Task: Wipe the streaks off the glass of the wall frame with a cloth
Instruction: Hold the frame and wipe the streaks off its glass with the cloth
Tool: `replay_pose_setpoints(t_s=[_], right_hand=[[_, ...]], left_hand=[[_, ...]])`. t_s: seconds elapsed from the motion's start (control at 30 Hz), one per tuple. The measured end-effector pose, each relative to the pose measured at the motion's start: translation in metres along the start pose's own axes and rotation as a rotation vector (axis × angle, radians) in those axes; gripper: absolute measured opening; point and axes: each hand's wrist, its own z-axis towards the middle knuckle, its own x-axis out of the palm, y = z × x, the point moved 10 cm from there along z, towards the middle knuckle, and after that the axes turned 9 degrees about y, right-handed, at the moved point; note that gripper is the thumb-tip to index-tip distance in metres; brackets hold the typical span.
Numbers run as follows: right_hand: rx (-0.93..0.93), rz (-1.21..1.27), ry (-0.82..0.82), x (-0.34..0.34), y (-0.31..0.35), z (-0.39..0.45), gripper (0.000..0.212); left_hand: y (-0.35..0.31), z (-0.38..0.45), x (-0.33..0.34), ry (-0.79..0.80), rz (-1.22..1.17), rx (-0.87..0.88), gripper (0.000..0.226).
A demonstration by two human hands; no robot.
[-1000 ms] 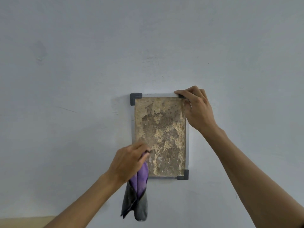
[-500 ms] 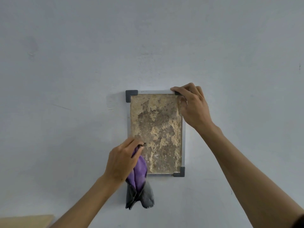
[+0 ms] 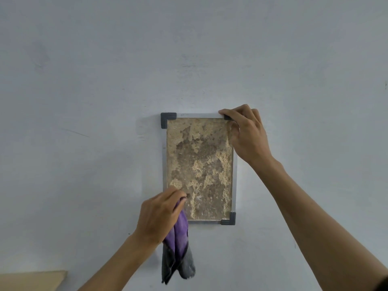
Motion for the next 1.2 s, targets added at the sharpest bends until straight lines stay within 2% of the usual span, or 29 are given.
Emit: replay_pose_setpoints(t_s=[0.1,0.3,0.47,0.53,0.63,0.8,0.93,1.07,1.2], right_hand=[[0.007,0.001,-0.003,0.001,0.001,0.0,0.039],[0.009,0.006,-0.007,0.001,0.002,0.0,0.038],[0.02,0.012,-0.019,0.002,0.004,0.0,0.041],[0.014,0.012,-0.024,0.002,0.003,0.0,0.044],[0.0,0.019,-0.032,0.002,0.002,-0.001,0.044],[-0.02,0.018,-0.046,0.002,0.001,-0.002,0.043],[-0.011,0.033,-0.052,0.004,0.0,-0.002,0.046],[-0.016,0.041,-0.07,0.003,0.001,-0.003,0.045],[-0.01,0.033,-0.062,0.004,0.001,-0.003,0.046]], left_hand=[[0.015,-0.003,-0.012,-0.118,-0.098,-0.154,0.01],[0.005,-0.027,0.014,-0.082,-0.115,-0.349,0.016],[0.003,-0.03,0.004,-0.298,-0.238,-0.569,0.009],[-0.013,-0.023,0.014,-0.285,-0.243,-0.53,0.006],[-0.038,-0.009,0.025,-0.188,-0.099,-0.336,0.006],[-0.016,-0.017,0.012,-0.351,-0.174,-0.449,0.01],[-0.036,-0.007,0.023,-0.225,-0.056,-0.237,0.011],[-0.021,-0.008,0.016,-0.267,-0.096,-0.295,0.013],[-0.036,-0.009,0.021,-0.208,-0.029,-0.174,0.005]])
